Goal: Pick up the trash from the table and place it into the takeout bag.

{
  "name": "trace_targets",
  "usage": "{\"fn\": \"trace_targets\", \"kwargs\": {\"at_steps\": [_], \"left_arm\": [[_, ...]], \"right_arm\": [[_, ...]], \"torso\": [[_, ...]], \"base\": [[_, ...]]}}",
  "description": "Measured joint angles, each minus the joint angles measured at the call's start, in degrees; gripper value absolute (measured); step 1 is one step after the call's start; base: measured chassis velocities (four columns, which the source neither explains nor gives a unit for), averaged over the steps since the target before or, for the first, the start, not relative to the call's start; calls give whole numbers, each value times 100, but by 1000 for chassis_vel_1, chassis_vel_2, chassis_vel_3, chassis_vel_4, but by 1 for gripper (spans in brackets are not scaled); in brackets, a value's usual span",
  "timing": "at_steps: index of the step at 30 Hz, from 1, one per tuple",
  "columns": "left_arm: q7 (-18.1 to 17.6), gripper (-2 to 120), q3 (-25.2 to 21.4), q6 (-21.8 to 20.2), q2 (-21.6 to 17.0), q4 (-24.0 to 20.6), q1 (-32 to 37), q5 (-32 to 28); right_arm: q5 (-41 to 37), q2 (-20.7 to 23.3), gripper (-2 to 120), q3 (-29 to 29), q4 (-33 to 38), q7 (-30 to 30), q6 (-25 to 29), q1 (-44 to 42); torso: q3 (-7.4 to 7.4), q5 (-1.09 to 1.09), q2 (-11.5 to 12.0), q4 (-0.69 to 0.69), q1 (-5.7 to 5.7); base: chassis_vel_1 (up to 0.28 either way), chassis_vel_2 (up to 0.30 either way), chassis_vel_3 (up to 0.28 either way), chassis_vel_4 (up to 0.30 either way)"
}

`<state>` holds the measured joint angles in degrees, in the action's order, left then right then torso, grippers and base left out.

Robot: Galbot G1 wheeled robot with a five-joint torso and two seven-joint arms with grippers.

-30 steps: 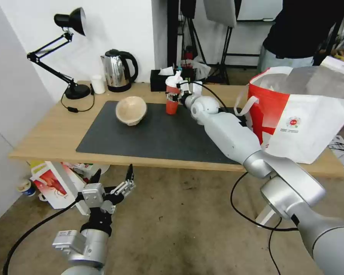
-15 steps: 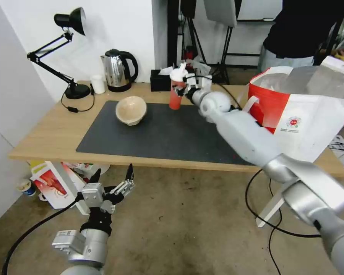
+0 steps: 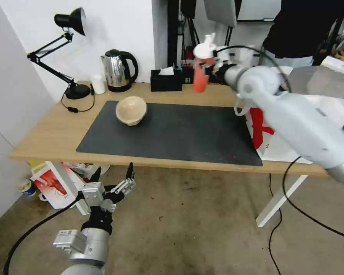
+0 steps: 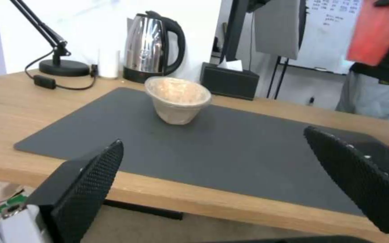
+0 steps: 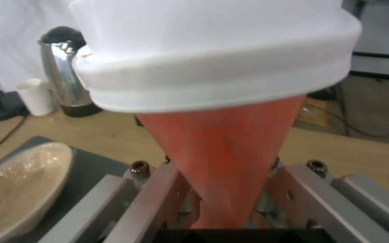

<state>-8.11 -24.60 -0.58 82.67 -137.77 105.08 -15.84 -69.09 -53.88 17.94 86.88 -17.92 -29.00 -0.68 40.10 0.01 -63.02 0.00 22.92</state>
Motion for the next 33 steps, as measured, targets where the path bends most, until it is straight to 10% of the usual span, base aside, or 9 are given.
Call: {"fn": "trace_targets", "kwargs": {"at_steps": [13,33], "left_arm": [[19,100,80,1,-151,21,-50,-23],[26,100,153,-4,-172,64,-152,-68]], "right_arm": [[-1339,1659,7,-534,1815,-1253,-555,-316],[-1889,2933,7,-1560,1612,-1080,-586,-545]], "torso": [[0,0,0,0,0],[0,0,0,0,0]], "base": [[0,0,0,0],[0,0,0,0]]}}
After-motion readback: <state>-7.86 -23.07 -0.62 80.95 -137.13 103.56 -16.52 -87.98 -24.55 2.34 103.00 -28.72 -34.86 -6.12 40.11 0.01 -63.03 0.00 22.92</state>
